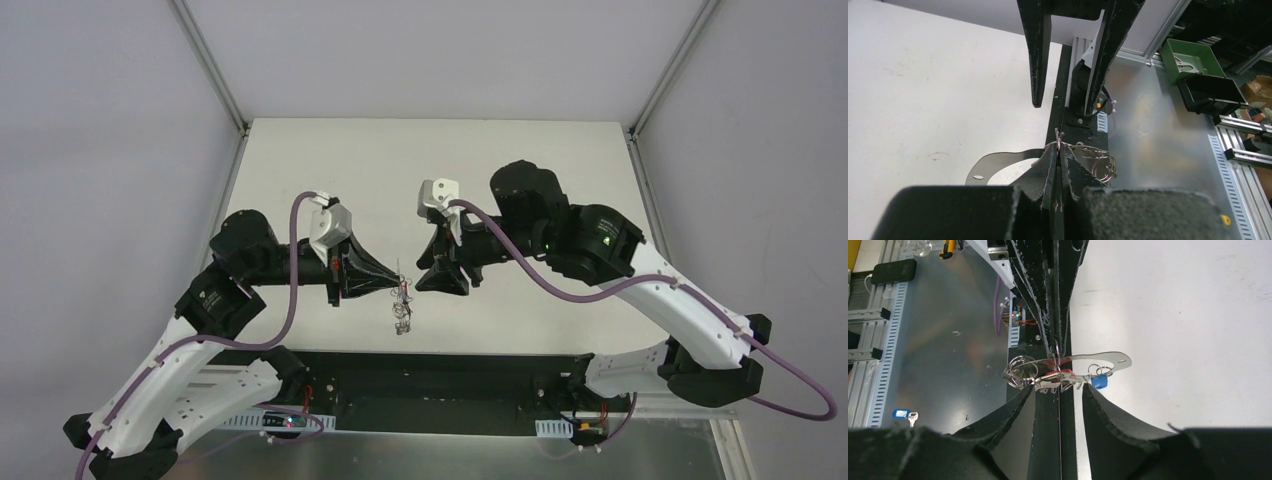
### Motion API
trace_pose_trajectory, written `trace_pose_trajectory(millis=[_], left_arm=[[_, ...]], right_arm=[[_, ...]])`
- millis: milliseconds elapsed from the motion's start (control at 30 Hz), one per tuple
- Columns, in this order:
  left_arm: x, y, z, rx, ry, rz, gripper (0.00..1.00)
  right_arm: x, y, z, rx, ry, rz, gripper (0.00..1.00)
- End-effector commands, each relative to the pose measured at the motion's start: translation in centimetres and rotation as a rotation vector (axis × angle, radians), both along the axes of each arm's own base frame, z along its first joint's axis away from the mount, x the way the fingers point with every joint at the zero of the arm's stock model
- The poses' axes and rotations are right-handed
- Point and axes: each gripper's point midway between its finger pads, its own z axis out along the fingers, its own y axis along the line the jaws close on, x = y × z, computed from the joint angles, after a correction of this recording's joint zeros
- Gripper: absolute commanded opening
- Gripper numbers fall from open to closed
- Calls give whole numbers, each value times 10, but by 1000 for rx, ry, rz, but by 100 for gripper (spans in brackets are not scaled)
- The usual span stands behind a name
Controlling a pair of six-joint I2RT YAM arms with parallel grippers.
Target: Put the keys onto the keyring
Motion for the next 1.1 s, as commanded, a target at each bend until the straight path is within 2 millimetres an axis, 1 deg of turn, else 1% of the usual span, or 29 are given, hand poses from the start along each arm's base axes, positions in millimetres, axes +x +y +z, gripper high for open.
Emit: trace_pose_trajectory(millis=[0,33,233,367,533,567,733,800,1067], left_arm=[[-3,0,30,-118,-106,-11,0],[-3,0,31,-129,-110,-12,0],[-5,0,49,-237,-154,-8,0],[-3,1,53,-275,-167,4,0],[-1,0,53,-284,-162,12,0],[-1,0,52,-286,-162,13,0],[0,0,53,-293,-167,20,0],[0,0,53,-295,-168,18,0],[-1,-1,50,-291,-161,13,0]], right_arm=[[-1,5,21,116,-59,17,43],[-1,6,22,125,-79,27,43],[1,13,26,162,-156,60,43],[-1,17,32,186,-162,81,43],[-3,21,35,196,-154,91,42],[-3,22,35,195,-153,91,40],[-2,23,34,181,-143,86,23],[-2,23,34,181,-144,83,18],[-2,23,39,201,-141,79,17]])
